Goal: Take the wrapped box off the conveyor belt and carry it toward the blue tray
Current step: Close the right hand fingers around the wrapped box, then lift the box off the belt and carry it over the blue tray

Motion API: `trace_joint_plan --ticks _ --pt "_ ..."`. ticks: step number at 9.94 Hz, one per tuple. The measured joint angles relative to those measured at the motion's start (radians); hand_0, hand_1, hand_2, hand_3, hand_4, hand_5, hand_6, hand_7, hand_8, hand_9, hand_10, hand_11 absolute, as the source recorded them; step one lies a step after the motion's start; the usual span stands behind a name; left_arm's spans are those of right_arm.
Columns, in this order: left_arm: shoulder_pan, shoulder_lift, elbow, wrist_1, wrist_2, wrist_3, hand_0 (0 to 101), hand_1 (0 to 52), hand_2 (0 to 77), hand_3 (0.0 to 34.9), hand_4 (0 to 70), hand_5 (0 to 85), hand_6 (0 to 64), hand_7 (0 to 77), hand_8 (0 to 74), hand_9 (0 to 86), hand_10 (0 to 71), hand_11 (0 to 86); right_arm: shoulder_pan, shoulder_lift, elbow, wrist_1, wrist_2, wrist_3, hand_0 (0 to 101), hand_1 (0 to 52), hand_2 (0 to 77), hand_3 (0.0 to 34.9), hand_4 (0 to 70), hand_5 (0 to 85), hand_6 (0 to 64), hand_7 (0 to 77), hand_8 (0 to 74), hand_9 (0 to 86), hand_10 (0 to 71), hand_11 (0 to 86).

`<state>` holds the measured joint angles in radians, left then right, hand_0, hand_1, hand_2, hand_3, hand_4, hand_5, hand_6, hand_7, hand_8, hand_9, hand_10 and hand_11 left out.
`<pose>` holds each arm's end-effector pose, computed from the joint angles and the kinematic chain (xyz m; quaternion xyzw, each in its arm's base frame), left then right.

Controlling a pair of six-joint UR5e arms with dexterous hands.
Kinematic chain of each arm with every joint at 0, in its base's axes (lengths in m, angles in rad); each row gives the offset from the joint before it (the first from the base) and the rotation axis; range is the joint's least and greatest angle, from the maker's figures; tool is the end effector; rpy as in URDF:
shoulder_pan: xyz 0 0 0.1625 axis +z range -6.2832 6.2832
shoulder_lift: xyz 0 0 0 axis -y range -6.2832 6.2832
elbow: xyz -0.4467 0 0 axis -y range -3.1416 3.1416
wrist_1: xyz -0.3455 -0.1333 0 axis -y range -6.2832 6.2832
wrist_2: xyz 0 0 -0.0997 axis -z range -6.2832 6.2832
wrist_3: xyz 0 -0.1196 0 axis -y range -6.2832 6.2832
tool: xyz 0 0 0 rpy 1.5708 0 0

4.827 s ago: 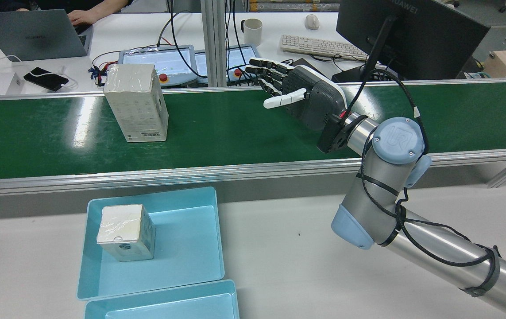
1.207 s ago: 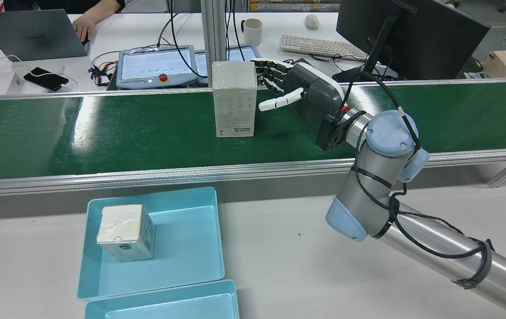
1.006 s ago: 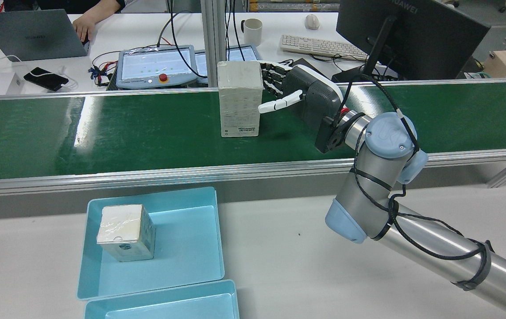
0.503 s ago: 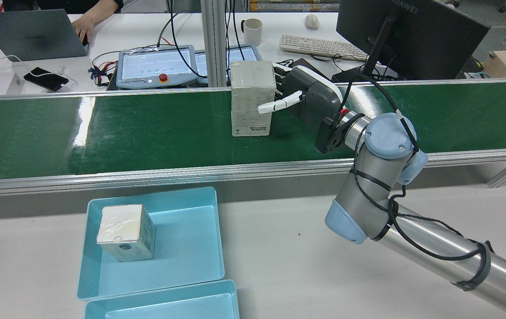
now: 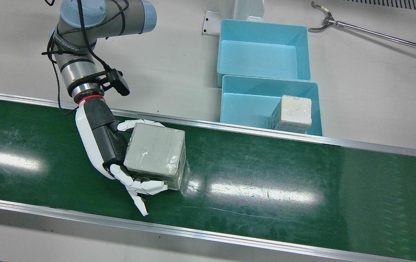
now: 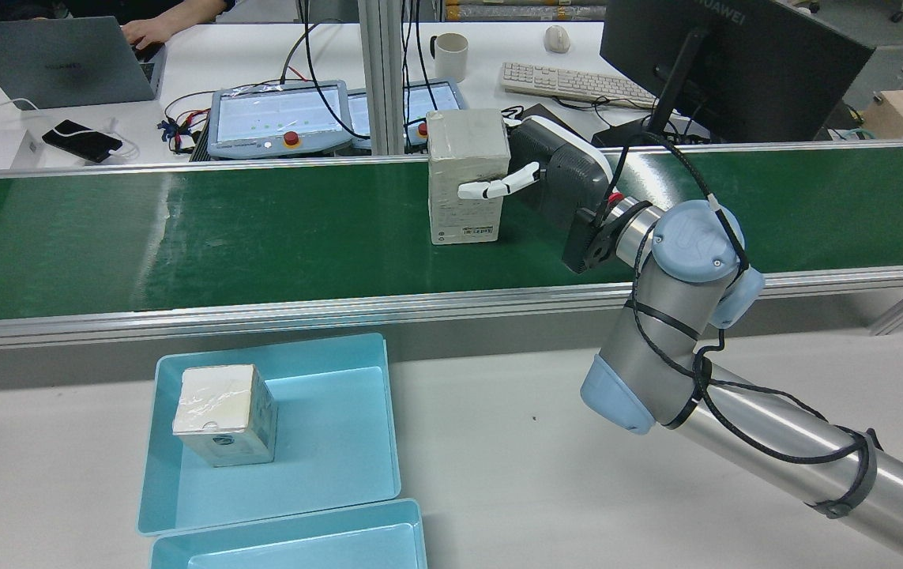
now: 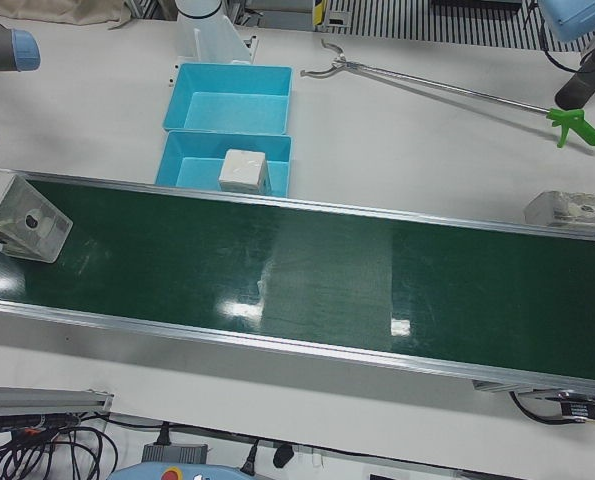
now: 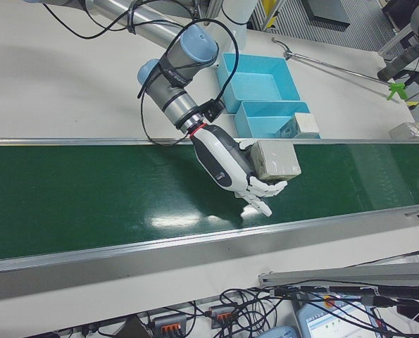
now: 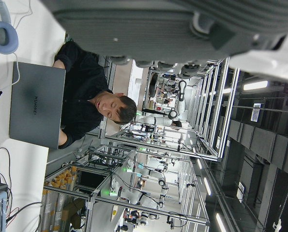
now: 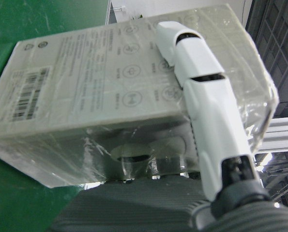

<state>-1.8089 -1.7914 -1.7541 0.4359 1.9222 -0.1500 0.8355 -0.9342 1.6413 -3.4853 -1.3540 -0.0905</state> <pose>-0.2132 -0.4880 0.5658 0.0953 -0.6899 0.7174 0.0171 -0.3334 -0.6057 0.3489 -0.2011 -0.7957 0.5527 0.1449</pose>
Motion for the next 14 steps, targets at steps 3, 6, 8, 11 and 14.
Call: trace_joint_plan --ticks 3,6,8,11,14 --pt "0.0 0.0 0.0 0.0 0.0 0.0 0 0.0 1.1 0.0 0.0 1.1 0.0 0.5 0.5 0.5 0.5 0.5 0.002 0.0 0.001 -0.001 0.002 0.002 66 21.3 28.9 0.0 32.7 32.7 21.3 37.1 13.1 22.4 12.5 21.3" --pt "0.0 0.0 0.0 0.0 0.0 0.0 0 0.0 0.5 0.0 0.0 1.1 0.0 0.5 0.5 0.5 0.5 0.0 -0.005 0.008 0.033 0.005 0.003 0.002 65 17.5 30.5 0.0 42.0 46.9 33.8 48.0 33.3 46.9 27.3 43.6" --pt "0.0 0.0 0.0 0.0 0.0 0.0 0 0.0 0.5 0.0 0.0 1.1 0.0 0.5 0.5 0.5 0.5 0.0 -0.025 0.013 0.084 0.006 0.003 -0.004 65 17.5 30.5 0.0 42.0 52.4 36.0 51.3 34.4 48.0 29.5 45.8" --pt "0.0 0.0 0.0 0.0 0.0 0.0 0 0.0 1.1 0.0 0.0 1.1 0.0 0.5 0.5 0.5 0.5 0.0 -0.091 0.015 0.136 0.006 0.009 -0.014 59 17.5 30.5 2.5 41.5 61.1 37.6 54.5 36.0 48.0 30.5 49.1" --pt "0.0 0.0 0.0 0.0 0.0 0.0 0 0.0 1.1 0.0 0.0 1.1 0.0 0.5 0.5 0.5 0.0 0.0 -0.212 0.016 0.18 0.006 0.057 -0.053 59 1.6 34.9 2.3 41.5 68.2 38.2 64.4 36.0 49.1 30.5 49.1"
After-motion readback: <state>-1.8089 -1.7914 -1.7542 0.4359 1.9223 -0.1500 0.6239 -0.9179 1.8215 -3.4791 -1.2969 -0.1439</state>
